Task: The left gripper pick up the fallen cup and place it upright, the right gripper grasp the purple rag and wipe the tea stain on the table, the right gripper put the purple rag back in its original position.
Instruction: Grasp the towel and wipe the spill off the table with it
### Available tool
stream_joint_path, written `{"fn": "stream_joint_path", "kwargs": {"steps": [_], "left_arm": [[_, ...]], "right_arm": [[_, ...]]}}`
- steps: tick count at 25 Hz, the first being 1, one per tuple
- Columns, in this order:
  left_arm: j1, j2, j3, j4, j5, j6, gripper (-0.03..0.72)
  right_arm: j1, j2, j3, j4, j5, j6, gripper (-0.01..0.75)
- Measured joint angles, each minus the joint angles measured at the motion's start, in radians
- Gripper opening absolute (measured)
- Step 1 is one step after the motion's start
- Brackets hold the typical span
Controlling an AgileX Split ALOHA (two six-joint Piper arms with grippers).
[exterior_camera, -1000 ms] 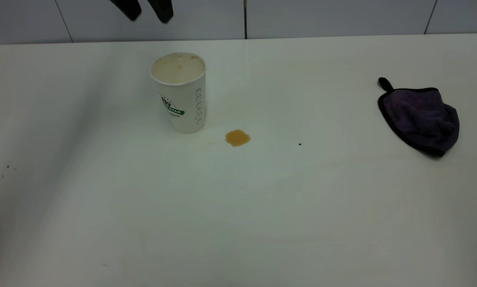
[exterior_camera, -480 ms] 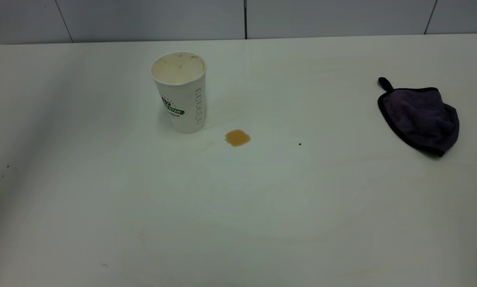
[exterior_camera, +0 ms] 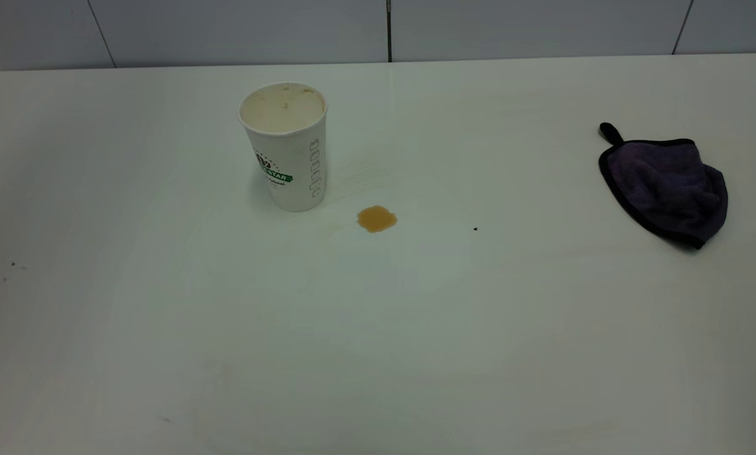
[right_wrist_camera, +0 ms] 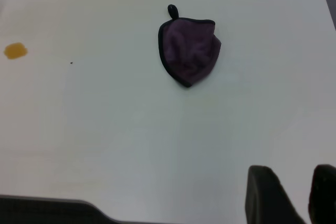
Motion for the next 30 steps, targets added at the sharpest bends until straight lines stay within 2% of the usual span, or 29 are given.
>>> {"fn": "stream_joint_path", "kwargs": {"steps": [6,14,16,19,24,30], "left_arm": [[0.0,-0.253,0.259,0.014,0.0,-0.038,0.487],[0.003,-0.545,0.651,0.024,0.0,-0.221,0.487],[0.029,-0.64,0.741,0.018,0.0,-0.233,0.487],[0.113,-0.787,0.839,0.015,-0.002,-0.237,0.487],[0.22,-0.988,0.928,0.015,-0.008,-0.226,0.487],[0.275,-1.152,0.963,0.016,-0.031,-0.207,0.487]], "right_arm": [[0.0,0.0,0.0,0.0,0.0,0.0,0.239],[0.0,0.0,0.0,0.0,0.0,0.0,0.239],[0.0,0.0,0.0,0.0,0.0,0.0,0.239],[0.0,0.0,0.0,0.0,0.0,0.0,0.239],[0.0,0.0,0.0,0.0,0.0,0.0,0.239],[0.0,0.0,0.0,0.0,0.0,0.0,0.239]]}}
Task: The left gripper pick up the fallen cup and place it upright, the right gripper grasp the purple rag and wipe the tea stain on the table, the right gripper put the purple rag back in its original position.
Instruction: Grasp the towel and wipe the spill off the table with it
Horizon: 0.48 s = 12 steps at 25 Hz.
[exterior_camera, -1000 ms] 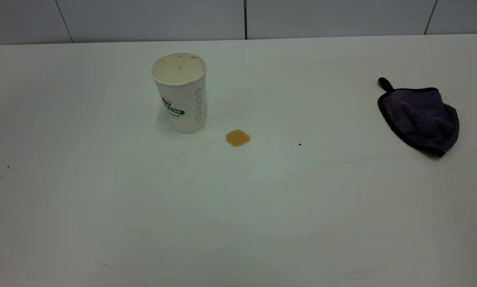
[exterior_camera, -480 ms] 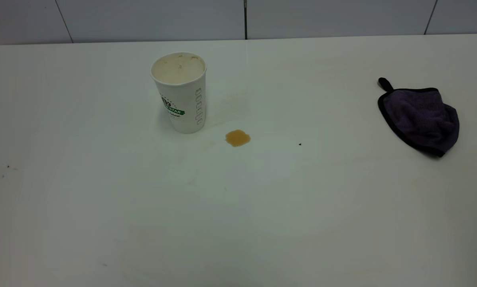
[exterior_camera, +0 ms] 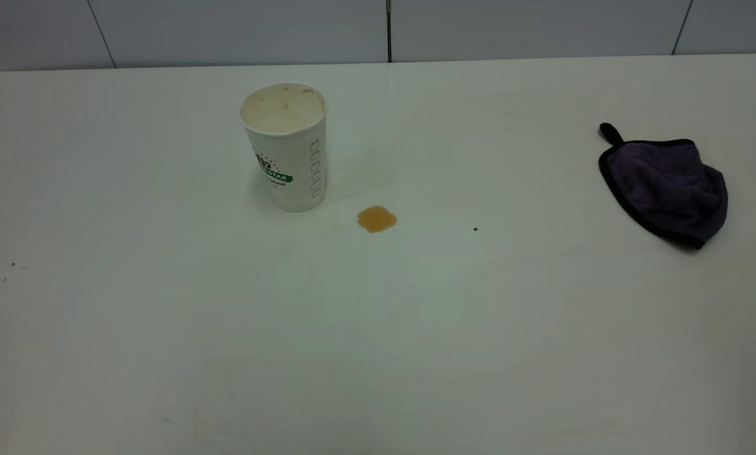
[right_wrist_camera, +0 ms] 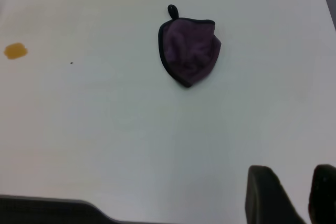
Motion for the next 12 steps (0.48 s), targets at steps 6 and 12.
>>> {"fn": "stream_joint_path", "kwargs": {"steps": [6,12], "left_arm": [[0.001,-0.105,0.001,0.0,-0.001,0.001,0.487],[0.001,-0.161,0.001,-0.001,0.0,0.014,0.487]], "right_arm": [[0.0,0.0,0.0,0.0,0.0,0.0,0.239],[0.0,0.0,0.0,0.0,0.0,0.0,0.239]]}}
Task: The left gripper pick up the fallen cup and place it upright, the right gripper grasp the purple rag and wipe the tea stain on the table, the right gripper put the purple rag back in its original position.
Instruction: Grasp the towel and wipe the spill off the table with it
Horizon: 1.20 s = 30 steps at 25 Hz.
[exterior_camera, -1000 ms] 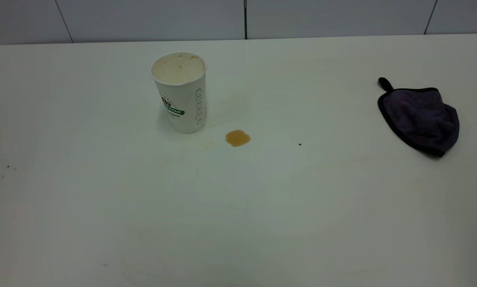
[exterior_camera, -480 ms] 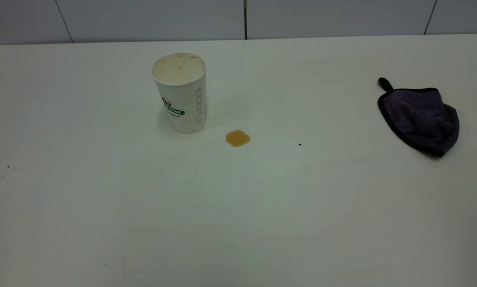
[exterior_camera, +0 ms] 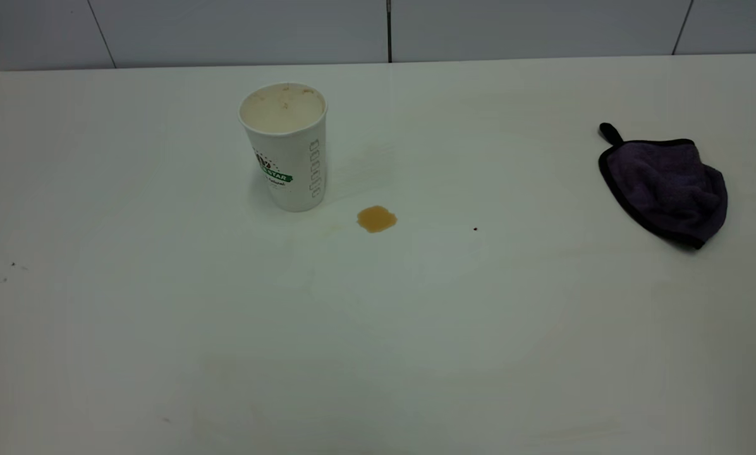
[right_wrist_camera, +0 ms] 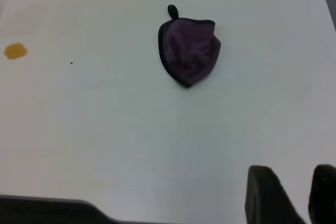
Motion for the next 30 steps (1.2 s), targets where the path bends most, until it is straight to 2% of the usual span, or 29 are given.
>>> {"fn": "stream_joint_path", "kwargs": {"steps": [30], "left_arm": [[0.001,-0.04,0.0,-0.007,0.001,0.035,0.487]], "right_arm": [[0.0,0.0,0.0,0.0,0.0,0.0,0.239]]}}
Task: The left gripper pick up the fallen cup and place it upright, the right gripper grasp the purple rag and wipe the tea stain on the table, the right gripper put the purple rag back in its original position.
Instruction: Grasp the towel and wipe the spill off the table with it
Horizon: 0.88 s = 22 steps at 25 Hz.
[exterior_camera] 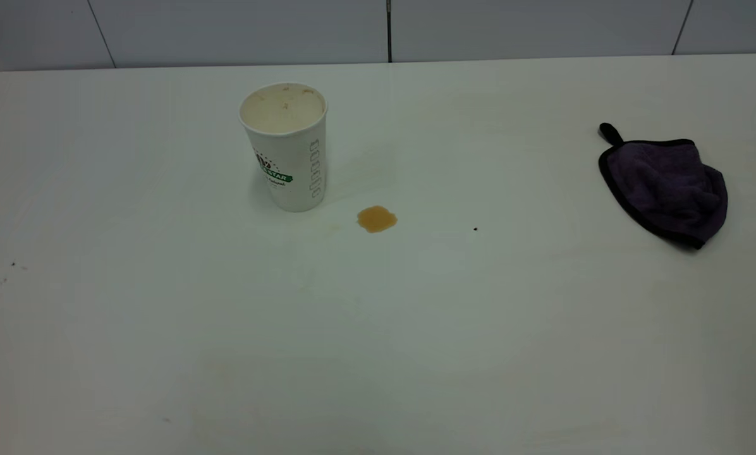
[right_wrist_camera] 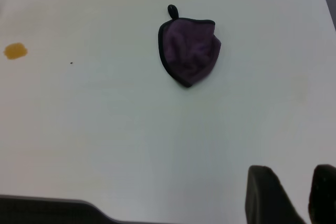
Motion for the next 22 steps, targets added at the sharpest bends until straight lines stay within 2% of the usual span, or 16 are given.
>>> {"fn": "stream_joint_path", "kwargs": {"steps": [17,19,22], "left_arm": [[0.0,0.0,0.0,0.0,0.0,0.0,0.487],[0.0,0.0,0.0,0.0,0.0,0.0,0.487],[0.0,0.0,0.0,0.0,0.0,0.0,0.487]], "right_arm": [[0.0,0.003,0.0,0.031,0.0,0.044,0.245],[0.0,0.032,-0.015,0.017,-0.006,0.075,0.28],[0.0,0.161,-0.075,-0.022,-0.036,0.093,0.404]]}}
